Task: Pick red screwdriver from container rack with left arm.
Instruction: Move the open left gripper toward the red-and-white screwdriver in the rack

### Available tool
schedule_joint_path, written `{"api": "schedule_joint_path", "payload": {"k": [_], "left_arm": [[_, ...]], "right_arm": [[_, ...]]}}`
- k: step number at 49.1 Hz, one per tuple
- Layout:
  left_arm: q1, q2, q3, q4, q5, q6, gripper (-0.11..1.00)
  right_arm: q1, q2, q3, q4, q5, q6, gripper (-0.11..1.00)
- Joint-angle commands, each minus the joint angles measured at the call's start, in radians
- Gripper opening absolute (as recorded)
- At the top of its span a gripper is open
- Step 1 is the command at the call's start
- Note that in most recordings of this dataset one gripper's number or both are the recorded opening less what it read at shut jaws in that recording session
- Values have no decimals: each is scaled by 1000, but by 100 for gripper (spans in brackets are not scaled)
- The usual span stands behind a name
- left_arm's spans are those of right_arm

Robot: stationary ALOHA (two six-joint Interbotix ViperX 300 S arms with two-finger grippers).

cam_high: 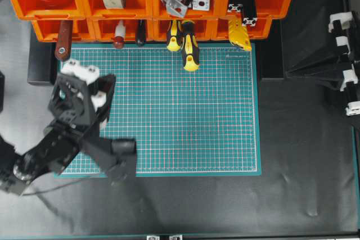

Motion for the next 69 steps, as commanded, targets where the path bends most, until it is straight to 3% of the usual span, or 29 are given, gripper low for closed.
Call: {"api": "schedule_joint_path", "payload": {"k": [1, 11, 34, 38, 47, 51, 57, 69], "left_arm": [[21, -20, -29, 8, -3, -2, 0], [44, -21, -25, 6, -25, 9, 0], [81, -18, 0, -2, -86, 11, 2], [86, -18, 8, -2, -84, 8, 15], [104, -18, 48, -2, -120, 14, 69], [117, -20, 69, 0, -143, 14, 85], [143, -15, 84, 0, -164, 18, 77], [176, -17, 109, 0, -184, 20, 81]], "right_arm": [[2, 6, -23, -9, 15, -17, -1], [2, 3, -14, -11, 14, -86, -1], [5, -20, -20, -11, 21, -92, -1], [8, -23, -20, -9, 23, -95, -1], [15, -32, -20, -9, 28, -98, -1], [20, -37, -20, -11, 28, -97, -1], [21, -41, -20, -11, 32, -95, -1], [21, -49, -23, -9, 54, -97, -1]]}}
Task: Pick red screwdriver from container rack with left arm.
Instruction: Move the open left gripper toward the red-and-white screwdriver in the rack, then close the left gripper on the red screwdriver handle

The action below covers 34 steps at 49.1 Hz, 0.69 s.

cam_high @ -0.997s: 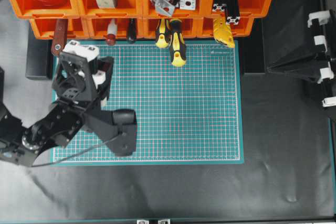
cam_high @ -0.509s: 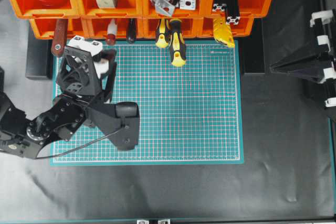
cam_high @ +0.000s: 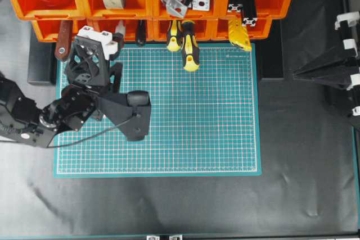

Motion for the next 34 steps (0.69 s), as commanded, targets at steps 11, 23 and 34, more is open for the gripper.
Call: {"api": "schedule_joint_path", "payload": {"k": [11, 23, 34], "left_arm": [[35, -17, 6, 5, -31, 8, 81], [51, -17, 8, 5, -38, 8, 81], [57, -15, 5, 5, -38, 6, 80]], "right_arm": [[2, 3, -21, -2, 6, 0, -1], [3, -5, -23, 0, 6, -2, -1], [3, -8, -23, -2, 6, -2, -1]]}}
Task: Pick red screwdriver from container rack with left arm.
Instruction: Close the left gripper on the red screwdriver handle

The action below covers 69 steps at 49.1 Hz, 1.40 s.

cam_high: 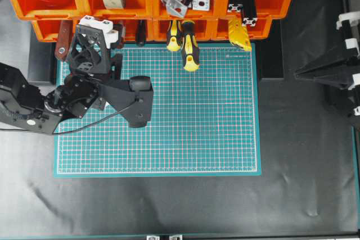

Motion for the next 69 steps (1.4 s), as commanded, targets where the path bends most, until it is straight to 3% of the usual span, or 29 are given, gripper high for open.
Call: {"api": "schedule_joint_path", "payload": {"k": [1, 8, 18, 36, 58, 69], "left_arm": [[3, -14, -11, 5, -2, -2, 80], [2, -14, -9, 3, -3, -2, 68], [2, -18, 0, 0, -44, 2, 30], [-20, -12, -14, -3, -38, 2, 30], [-97, -18, -104, -3, 69, 8, 27], [-127, -20, -181, -3, 167, 86, 26]], "right_arm": [[2, 6, -23, -2, 3, 0, -1], [6, 6, -21, -2, 3, 0, -1], [21, 6, -23, -2, 3, 2, -1], [21, 2, -25, 0, 3, 2, -1], [21, -15, -25, -2, -8, 0, -1], [21, -37, -25, 0, -9, 0, -1]]}}
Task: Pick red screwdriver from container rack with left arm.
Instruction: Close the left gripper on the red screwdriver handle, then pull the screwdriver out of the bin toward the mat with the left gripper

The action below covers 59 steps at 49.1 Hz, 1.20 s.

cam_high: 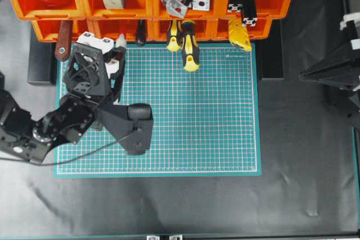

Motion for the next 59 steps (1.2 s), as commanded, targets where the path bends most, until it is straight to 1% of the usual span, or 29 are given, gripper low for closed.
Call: {"api": "schedule_joint_path", "payload": {"k": [1, 9, 17, 24, 32, 40, 50, 54, 59], "left_arm": [[-11, -21, -64, 5, 43, 28, 26], [-32, -31, -137, 5, 83, 81, 26], [-80, -41, -198, 5, 107, 84, 26], [-152, -41, -232, 5, 149, 81, 26], [-233, -41, -261, 5, 184, 94, 26], [-318, -18, -301, 5, 195, 77, 26], [-383, 14, -308, 5, 184, 78, 26], [-394, 25, -291, 3, 176, 87, 26], [-393, 26, -242, 3, 138, 89, 26]], "right_arm": [[3, -3, -25, -2, -9, 0, -1], [3, -17, -32, -2, -20, 0, -1], [3, -21, -34, -2, -15, 0, -1], [3, -26, -37, -2, -17, 2, -1], [3, -40, -48, -2, -18, 0, -1], [3, -48, -55, 0, -17, 11, -1], [3, -58, -64, 5, -15, 17, -1], [3, -58, -64, 5, -17, 15, -1], [2, -52, -61, 6, -26, 18, -1]]}}
